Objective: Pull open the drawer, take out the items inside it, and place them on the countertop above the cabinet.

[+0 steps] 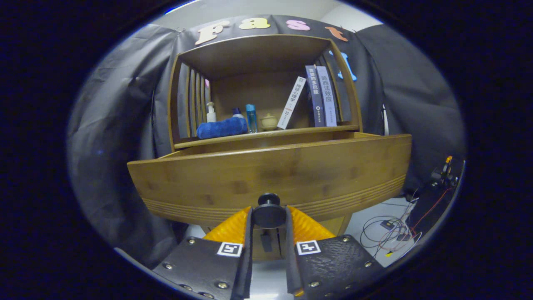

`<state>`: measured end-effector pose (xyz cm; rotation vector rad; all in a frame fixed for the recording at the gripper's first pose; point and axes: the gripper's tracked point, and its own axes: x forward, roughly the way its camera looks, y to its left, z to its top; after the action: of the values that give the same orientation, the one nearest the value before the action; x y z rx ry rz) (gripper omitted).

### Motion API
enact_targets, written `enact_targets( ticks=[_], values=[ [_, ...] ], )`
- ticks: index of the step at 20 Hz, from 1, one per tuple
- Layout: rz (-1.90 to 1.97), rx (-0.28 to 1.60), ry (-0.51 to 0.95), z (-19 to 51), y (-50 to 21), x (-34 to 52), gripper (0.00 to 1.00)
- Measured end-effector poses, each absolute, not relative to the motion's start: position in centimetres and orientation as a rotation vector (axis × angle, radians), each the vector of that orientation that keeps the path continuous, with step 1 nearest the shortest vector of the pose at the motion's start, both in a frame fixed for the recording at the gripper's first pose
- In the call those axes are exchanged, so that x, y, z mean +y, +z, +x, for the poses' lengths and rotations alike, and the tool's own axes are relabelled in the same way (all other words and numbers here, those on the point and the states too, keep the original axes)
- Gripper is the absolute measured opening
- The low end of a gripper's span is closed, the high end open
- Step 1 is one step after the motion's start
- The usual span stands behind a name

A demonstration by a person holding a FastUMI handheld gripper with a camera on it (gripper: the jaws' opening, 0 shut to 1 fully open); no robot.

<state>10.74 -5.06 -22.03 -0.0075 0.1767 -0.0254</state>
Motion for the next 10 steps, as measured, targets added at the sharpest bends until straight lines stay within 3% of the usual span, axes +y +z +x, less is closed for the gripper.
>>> enact_targets(
  ticks=[10],
  values=[
    [0.011, 0.220, -0.062, 11.8, -22.9, -5.2, 0.42]
  ],
)
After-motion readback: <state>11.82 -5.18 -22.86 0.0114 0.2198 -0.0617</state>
